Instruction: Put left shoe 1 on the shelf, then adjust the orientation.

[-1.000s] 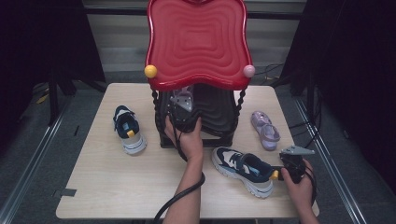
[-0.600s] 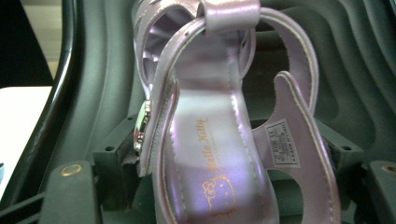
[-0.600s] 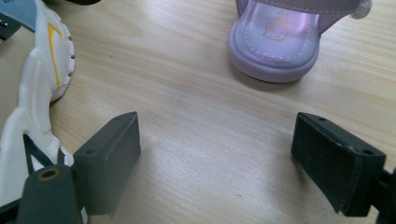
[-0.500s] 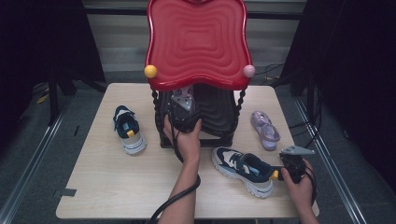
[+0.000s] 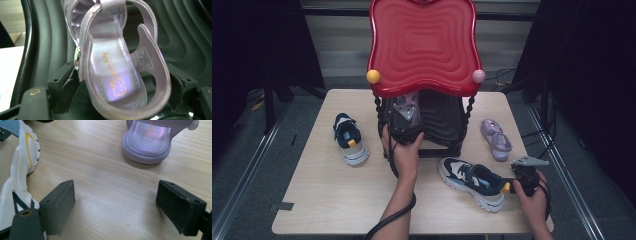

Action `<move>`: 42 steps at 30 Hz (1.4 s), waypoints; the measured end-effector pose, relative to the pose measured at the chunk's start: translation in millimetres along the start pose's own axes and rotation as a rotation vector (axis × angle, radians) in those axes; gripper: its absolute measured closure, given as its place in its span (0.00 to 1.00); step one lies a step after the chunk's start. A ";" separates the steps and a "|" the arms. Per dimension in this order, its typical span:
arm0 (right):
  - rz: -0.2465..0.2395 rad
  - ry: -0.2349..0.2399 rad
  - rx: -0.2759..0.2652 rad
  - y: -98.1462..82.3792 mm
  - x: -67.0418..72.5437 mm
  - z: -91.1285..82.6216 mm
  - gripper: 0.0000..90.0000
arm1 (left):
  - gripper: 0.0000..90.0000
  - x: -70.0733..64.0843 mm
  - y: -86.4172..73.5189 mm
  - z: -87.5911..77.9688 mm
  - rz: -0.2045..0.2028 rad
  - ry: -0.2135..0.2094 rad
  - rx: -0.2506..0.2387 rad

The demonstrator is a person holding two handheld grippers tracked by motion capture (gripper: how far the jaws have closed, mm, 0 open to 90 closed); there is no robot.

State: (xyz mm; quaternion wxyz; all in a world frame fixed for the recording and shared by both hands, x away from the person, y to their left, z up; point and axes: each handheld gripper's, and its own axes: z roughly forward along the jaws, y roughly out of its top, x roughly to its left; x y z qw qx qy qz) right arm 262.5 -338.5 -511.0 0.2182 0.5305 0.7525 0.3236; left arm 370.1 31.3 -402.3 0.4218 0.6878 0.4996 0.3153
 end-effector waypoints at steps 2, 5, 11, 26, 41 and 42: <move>0.000 0.000 0.000 0.0 0.0 0.0 0.17 | 0.23 0.5 -1.1 -2.6 0.009 -0.016 0.007; -0.001 0.000 0.000 0.0 -0.1 0.0 0.17 | 0.23 2.7 -3.2 -5.6 0.019 -0.039 0.024; -0.003 0.001 -0.002 0.0 -0.2 0.1 0.17 | 0.24 3.7 -7.0 -13.1 0.042 -0.068 0.042; 0.000 0.000 0.000 0.0 0.0 0.0 0.17 | 0.25 13.1 -20.8 -35.3 0.089 -0.222 0.111; -0.001 0.000 0.000 0.0 0.0 0.0 0.17 | 0.24 23.4 -40.4 -53.9 0.130 -0.311 0.141; -0.001 0.000 0.000 0.0 0.0 0.0 0.17 | 0.24 23.8 -41.7 -54.3 0.136 -0.317 0.144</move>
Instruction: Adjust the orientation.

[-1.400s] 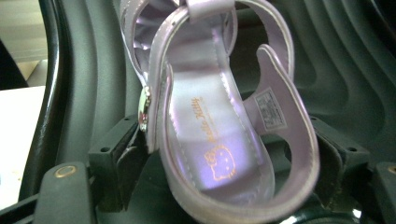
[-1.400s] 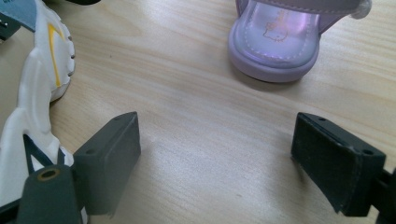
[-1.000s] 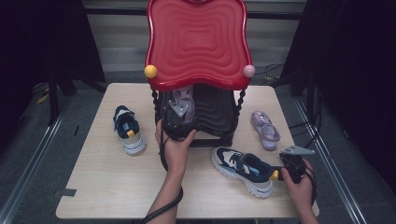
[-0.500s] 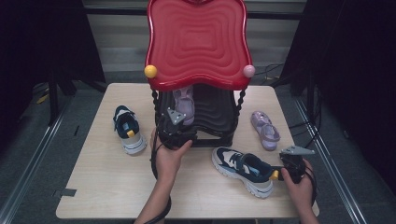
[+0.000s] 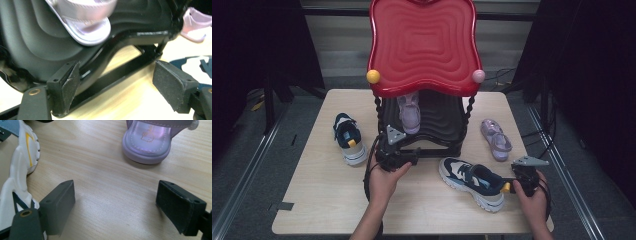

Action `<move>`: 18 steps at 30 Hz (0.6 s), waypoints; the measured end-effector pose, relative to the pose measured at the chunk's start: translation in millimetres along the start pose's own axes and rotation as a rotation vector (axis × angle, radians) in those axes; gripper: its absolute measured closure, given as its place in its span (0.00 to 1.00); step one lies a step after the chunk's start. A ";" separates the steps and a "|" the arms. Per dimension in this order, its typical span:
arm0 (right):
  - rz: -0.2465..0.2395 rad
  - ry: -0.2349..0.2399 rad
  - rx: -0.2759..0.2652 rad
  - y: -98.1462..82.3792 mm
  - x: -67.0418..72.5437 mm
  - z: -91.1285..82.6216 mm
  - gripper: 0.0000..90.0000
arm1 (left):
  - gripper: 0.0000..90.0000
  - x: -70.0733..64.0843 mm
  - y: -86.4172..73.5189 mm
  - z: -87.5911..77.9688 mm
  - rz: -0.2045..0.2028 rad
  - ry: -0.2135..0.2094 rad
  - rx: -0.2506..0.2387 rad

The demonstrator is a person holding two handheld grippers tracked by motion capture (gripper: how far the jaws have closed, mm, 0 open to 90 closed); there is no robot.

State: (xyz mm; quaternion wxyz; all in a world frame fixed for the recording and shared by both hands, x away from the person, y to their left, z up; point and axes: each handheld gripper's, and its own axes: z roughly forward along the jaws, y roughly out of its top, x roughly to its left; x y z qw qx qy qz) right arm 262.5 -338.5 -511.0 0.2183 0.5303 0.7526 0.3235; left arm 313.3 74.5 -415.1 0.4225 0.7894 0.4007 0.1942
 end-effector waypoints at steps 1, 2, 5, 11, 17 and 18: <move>0.000 0.000 0.000 0.0 0.0 0.0 0.17 | 0.24 0.1 -2.7 -0.2 0.000 -0.006 0.007; -0.003 0.000 -0.002 0.0 -0.2 0.1 0.17 | 0.24 1.1 -5.0 -0.5 0.003 -0.013 0.013; 0.001 0.001 0.001 0.0 0.0 -0.1 0.17 | 0.24 0.9 -12.7 -0.1 0.008 -0.033 0.031; 0.000 0.000 0.000 0.0 0.0 0.0 0.17 | 0.24 3.0 -25.5 3.5 0.024 -0.051 0.049; 0.001 0.001 0.001 0.1 0.0 -0.1 0.17 | 0.24 4.6 -36.3 7.1 0.027 -0.058 0.078; -0.003 0.001 -0.001 0.0 -0.2 0.1 0.17 | 0.24 4.6 -37.9 7.5 0.029 -0.063 0.080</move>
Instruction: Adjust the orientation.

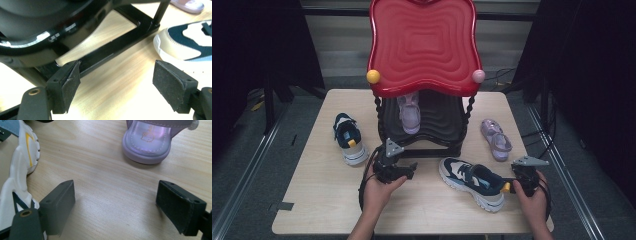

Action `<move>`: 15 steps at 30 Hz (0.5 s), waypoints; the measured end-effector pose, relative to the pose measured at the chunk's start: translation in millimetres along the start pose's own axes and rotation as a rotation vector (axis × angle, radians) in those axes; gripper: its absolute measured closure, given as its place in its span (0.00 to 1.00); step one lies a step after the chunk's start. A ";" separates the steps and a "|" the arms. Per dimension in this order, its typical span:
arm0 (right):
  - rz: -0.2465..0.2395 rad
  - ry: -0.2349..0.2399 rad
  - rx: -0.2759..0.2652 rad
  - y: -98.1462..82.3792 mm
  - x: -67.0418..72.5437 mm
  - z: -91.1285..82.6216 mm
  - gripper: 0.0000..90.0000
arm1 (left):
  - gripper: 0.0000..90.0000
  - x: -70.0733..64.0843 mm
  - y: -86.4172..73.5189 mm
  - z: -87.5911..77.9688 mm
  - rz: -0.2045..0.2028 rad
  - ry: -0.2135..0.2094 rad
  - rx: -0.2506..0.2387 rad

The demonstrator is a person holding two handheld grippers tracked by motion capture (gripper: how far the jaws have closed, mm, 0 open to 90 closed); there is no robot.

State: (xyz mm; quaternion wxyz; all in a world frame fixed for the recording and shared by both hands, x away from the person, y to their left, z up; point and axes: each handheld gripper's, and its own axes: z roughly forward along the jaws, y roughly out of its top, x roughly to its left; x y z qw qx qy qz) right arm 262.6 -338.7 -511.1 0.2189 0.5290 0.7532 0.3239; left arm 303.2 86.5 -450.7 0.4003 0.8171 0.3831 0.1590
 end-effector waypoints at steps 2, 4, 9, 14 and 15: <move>0.003 -0.001 0.001 0.0 0.2 -0.1 0.17 | 0.24 0.2 -2.9 1.0 0.005 0.001 0.004; 0.002 -0.001 0.002 0.0 0.2 -0.1 0.17 | 0.24 1.4 -6.4 2.7 0.013 -0.008 0.012; 0.003 -0.001 0.001 0.0 0.2 -0.1 0.17 | 0.24 3.8 -16.3 6.6 0.024 -0.028 0.037; 0.003 -0.001 0.001 0.0 0.2 -0.1 0.17 | 0.24 4.7 -24.9 9.5 0.039 -0.041 0.064; 0.003 -0.001 0.001 0.0 0.2 -0.1 0.17 | 0.24 5.0 -26.7 10.1 0.044 -0.042 0.071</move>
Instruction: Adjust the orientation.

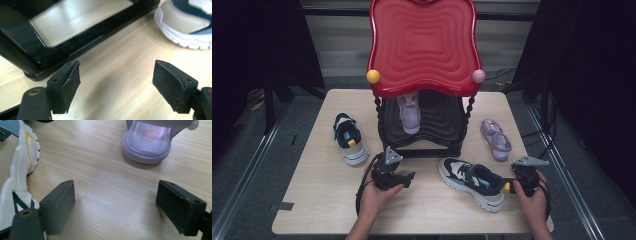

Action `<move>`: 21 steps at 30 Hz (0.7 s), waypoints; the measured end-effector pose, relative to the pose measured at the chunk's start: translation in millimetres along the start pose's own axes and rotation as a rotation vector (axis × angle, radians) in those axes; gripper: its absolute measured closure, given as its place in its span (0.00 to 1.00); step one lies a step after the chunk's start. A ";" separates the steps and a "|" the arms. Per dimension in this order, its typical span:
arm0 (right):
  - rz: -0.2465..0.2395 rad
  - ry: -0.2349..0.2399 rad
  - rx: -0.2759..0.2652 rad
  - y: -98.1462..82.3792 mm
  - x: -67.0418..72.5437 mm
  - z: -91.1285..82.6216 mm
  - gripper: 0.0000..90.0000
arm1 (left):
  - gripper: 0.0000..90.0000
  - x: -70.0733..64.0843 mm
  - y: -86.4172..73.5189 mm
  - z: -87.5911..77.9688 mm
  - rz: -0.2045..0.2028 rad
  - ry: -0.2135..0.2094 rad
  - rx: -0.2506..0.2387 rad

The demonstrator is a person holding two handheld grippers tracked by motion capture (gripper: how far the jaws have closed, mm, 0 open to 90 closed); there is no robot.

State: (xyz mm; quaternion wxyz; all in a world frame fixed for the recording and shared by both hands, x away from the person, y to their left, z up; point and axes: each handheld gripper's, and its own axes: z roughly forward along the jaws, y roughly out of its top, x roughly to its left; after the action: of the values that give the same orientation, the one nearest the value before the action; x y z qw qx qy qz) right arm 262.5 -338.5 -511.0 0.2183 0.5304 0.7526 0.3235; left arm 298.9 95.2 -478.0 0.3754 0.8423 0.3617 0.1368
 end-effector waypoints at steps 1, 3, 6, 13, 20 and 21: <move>0.000 0.000 0.000 0.0 0.0 0.0 0.17 | 0.24 -0.2 -1.9 1.1 -0.003 -0.010 0.001; 0.000 0.000 0.000 0.0 0.0 0.0 0.17 | 0.24 -0.7 -5.6 2.2 0.000 -0.014 0.007; -0.001 0.000 0.000 0.0 0.0 0.0 0.17 | 0.24 -0.6 -11.1 3.9 0.013 -0.021 0.028; -0.002 0.001 -0.001 0.1 -0.2 0.1 0.17 | 0.24 1.1 -21.9 5.2 0.017 -0.063 0.036; -0.003 0.001 -0.001 0.1 -0.2 0.1 0.17 | 0.23 4.4 -31.2 1.8 0.026 -0.062 0.035; -0.004 0.001 0.000 0.1 -0.3 0.1 0.17 | 0.23 4.9 -32.3 1.4 0.018 -0.063 0.034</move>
State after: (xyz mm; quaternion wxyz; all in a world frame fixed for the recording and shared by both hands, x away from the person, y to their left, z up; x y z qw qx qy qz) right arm 262.7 -338.7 -511.1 0.2188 0.5288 0.7536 0.3234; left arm 286.7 112.6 -502.8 0.3711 0.8557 0.3442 0.1077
